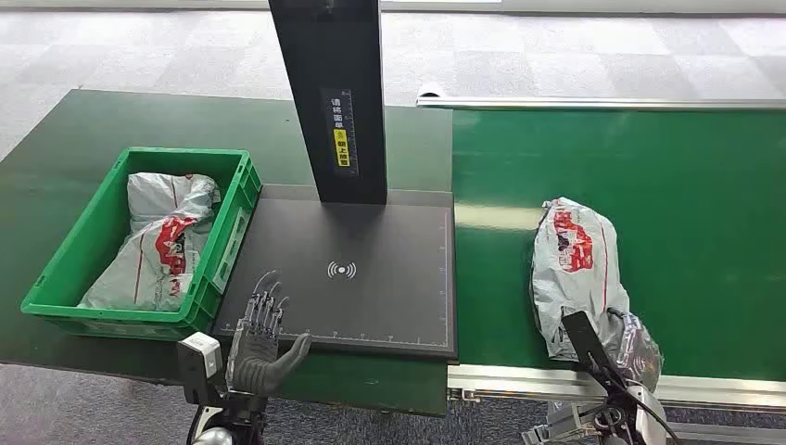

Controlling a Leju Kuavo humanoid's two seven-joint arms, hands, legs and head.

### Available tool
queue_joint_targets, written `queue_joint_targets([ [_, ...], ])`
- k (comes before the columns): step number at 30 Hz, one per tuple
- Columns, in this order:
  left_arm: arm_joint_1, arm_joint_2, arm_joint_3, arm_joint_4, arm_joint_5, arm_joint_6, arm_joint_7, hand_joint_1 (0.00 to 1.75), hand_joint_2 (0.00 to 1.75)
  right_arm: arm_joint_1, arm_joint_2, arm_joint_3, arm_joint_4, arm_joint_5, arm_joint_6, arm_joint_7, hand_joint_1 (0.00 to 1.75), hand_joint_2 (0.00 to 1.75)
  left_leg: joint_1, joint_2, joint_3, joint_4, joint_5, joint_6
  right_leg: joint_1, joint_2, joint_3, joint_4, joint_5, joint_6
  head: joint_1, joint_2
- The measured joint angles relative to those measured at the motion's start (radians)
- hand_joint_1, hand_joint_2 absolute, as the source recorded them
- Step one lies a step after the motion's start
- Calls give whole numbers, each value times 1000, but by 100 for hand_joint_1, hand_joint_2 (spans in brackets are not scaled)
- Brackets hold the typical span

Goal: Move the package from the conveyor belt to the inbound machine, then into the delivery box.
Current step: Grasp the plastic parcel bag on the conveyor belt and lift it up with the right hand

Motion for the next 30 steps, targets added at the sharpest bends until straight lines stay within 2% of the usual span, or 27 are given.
queue_joint_targets([
  [2, 0, 0, 0, -1, -1, 0, 1, 0, 175, 8, 10, 1, -40, -7, 8, -9, 175, 175, 0, 0, 0, 0, 0, 0, 0, 0, 0, 0, 0, 0, 0, 0],
  [8, 0, -2, 1, -3, -3, 0, 3, 0, 175, 56, 53, 47, -306, -73, 53, -40, 175, 175, 0, 0, 0, 0, 0, 0, 0, 0, -1, 0, 0, 0, 0, 0],
  [16, -3, -2, 3, -5, -13, 0, 4, 0, 175, 99, 66, 159, -589, -135, 51, -79, 175, 175, 0, 0, 0, 0, 0, 0, 0, 0, -1, 0, 0, 0, 0, 0],
  [23, -3, -2, 7, -11, -17, 1, 3, 0, 175, 107, 67, 233, -694, -185, 46, -102, 175, 175, 0, 0, 0, 0, 0, 0, 0, 0, 0, 0, 0, 0, 0, 0],
  [30, -8, -1, 30, -35, -27, 15, -5, 0, 175, 81, 70, 366, -750, -201, 152, -104, 175, 175, 0, 1, 0, 0, 0, 0, 1, 0, 0, 0, 0, 0, 0, 0],
])
